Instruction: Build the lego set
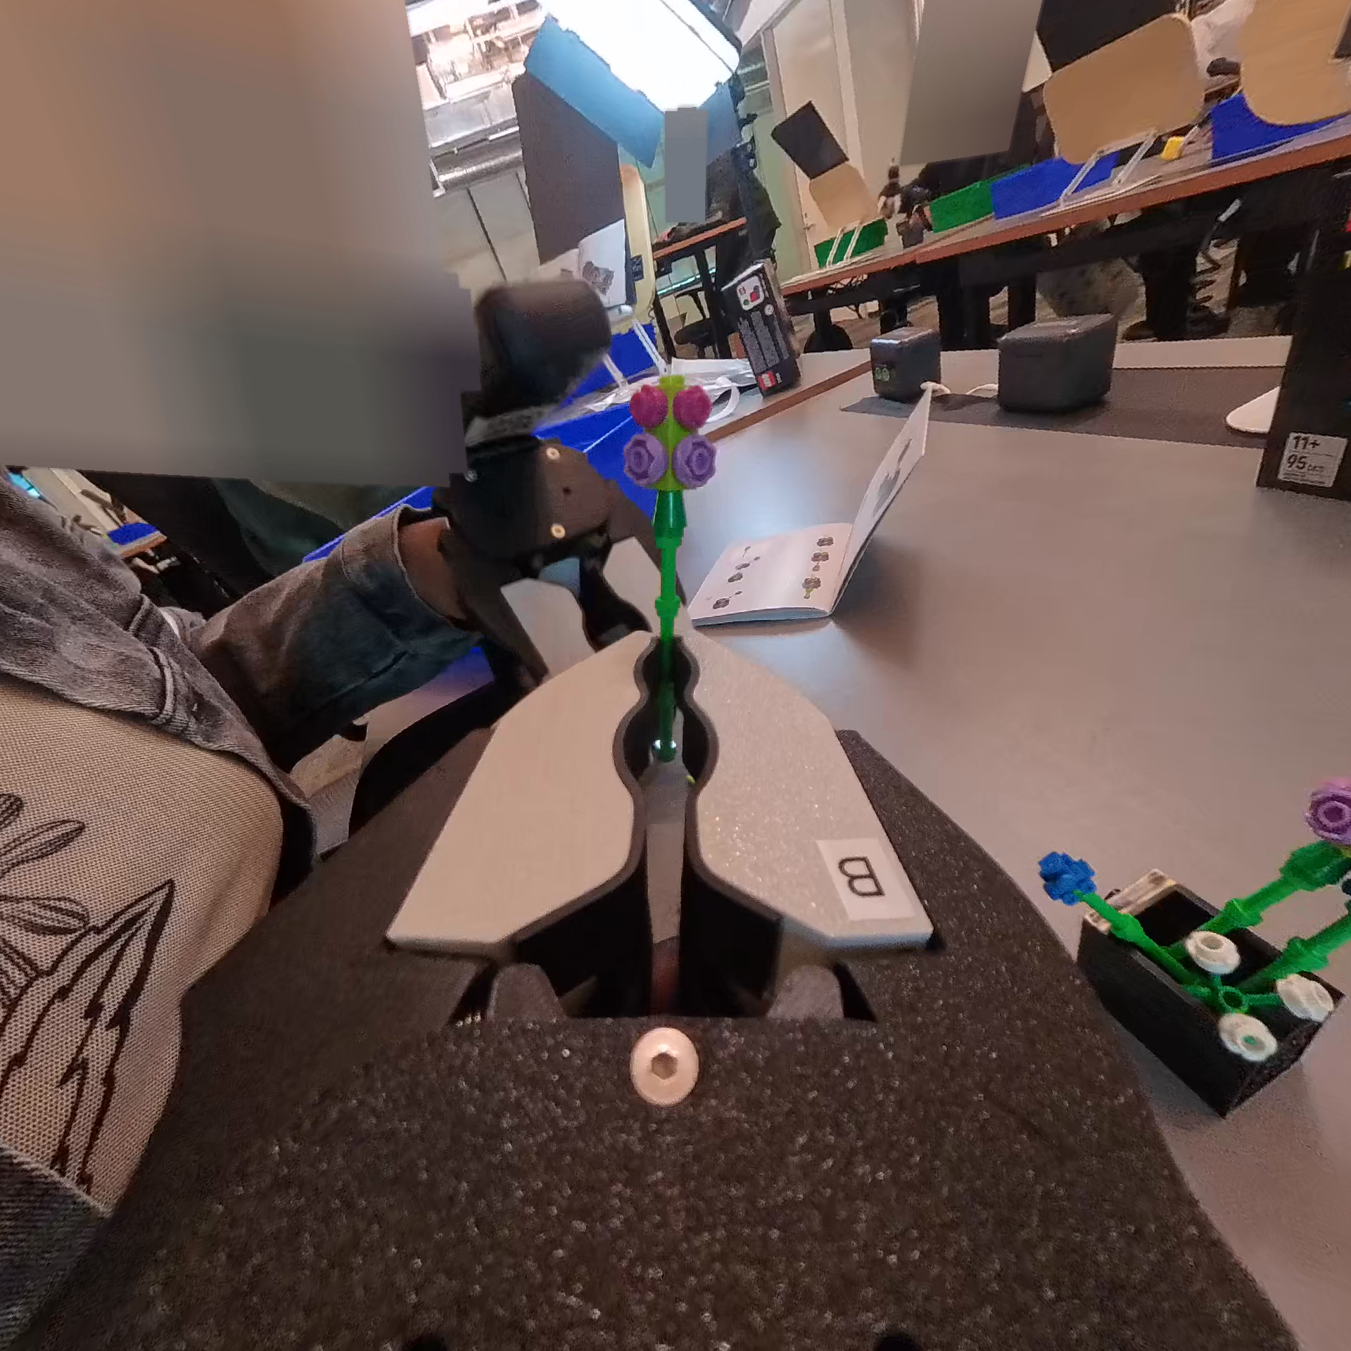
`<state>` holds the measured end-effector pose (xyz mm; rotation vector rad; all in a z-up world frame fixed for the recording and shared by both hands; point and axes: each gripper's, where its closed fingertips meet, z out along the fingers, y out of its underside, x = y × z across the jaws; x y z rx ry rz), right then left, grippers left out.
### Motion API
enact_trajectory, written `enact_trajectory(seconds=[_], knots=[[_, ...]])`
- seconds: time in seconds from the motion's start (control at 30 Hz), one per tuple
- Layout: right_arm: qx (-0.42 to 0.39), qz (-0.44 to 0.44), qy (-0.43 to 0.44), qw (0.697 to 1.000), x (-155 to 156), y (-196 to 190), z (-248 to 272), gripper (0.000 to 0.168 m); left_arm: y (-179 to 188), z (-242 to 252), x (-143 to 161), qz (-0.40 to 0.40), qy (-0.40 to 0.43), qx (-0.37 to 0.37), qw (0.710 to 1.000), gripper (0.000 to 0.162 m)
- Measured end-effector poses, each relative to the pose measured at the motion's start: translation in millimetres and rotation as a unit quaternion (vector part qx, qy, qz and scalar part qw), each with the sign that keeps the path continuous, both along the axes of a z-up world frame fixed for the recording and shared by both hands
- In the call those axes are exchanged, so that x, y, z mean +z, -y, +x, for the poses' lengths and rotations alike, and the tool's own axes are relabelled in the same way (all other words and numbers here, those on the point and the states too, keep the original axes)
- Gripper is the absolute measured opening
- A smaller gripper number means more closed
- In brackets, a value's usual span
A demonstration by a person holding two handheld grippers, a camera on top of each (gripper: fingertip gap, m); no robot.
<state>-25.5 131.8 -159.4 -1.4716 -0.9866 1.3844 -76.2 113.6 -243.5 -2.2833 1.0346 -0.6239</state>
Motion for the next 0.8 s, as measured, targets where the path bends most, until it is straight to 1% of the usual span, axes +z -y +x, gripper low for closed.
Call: enact_trajectory(seconds=[0.03, 0.07, 0.1, 0.17, 0.23, 0.27, 0.3, 0.4, 0.47, 0.6, 0.67, 0.73, 0.77, 0.8], knots=[[0.002, 0.000, 0.002, 1.000, 0.0, 1.1, -1.6, 0.002, -5.3, 4.9, 13.0, 0.031, 0.041, 0.008, 0.999, 0.026], [0.005, -0.001, 0.004, 1.000, 0.4, 2.5, -3.3, 0.002, -8.9, 12.3, 30.1, 0.066, 0.096, 0.011, 0.993, 0.028], [0.009, -0.002, 0.003, 1.000, 1.3, 4.6, -5.5, 0.002, -11.8, 20.4, 51.1, 0.103, 0.161, 0.015, 0.981, 0.028], [0.016, -0.007, 0.001, 1.000, 3.0, 9.2, -11.5, 0.003, -16.6, 30.4, 93.8, 0.166, 0.289, 0.039, 0.942, 0.030], [0.016, -0.012, 0.004, 1.000, 3.2, 12.3, -17.5, 0.002, -20.1, 32.8, 121.5, 0.200, 0.370, 0.065, 0.905, 0.031], [0.012, -0.013, 0.007, 1.000, 2.9, 13.0, -20.5, 0.002, -19.9, 35.0, 127.0, 0.206, 0.383, 0.066, 0.898, 0.031], [0.008, -0.013, 0.009, 1.000, 2.5, 13.5, -23.4, 0.002, -20.2, 37.3, 128.7, 0.209, 0.384, 0.067, 0.897, 0.031], [-0.005, -0.011, 0.017, 1.000, 1.5, 15.0, -29.6, 0.002, -20.5, 41.6, 123.9, 0.220, 0.362, 0.070, 0.903, 0.031], [-0.005, -0.006, 0.017, 1.000, 2.2, 17.8, -32.9, 0.002, -20.7, 39.8, 123.3, 0.219, 0.365, 0.079, 0.902, 0.030], [-0.002, -0.004, 0.018, 1.000, 2.0, 22.2, -37.1, 0.002, -17.3, 36.5, 127.9, 0.183, 0.410, 0.079, 0.890, 0.019], [0.000, -0.001, 0.020, 1.000, 1.9, 24.3, -38.9, 0.002, -16.1, 33.0, 127.8, 0.170, 0.427, 0.078, 0.885, 0.019], [0.003, 0.003, 0.029, 1.000, -0.8, 26.4, -40.6, 0.002, -14.6, 29.6, 124.8, 0.168, 0.425, 0.078, 0.886, 0.018], [0.010, 0.008, 0.032, 0.999, -1.2, 28.8, -42.0, 0.003, -12.8, 28.1, 125.0, 0.169, 0.425, 0.077, 0.886, 0.018], [0.023, 0.016, 0.036, 0.999, -1.3, 31.0, -42.8, 0.010, -11.5, 24.8, 126.5, 0.170, 0.425, 0.079, 0.885, 0.018]])
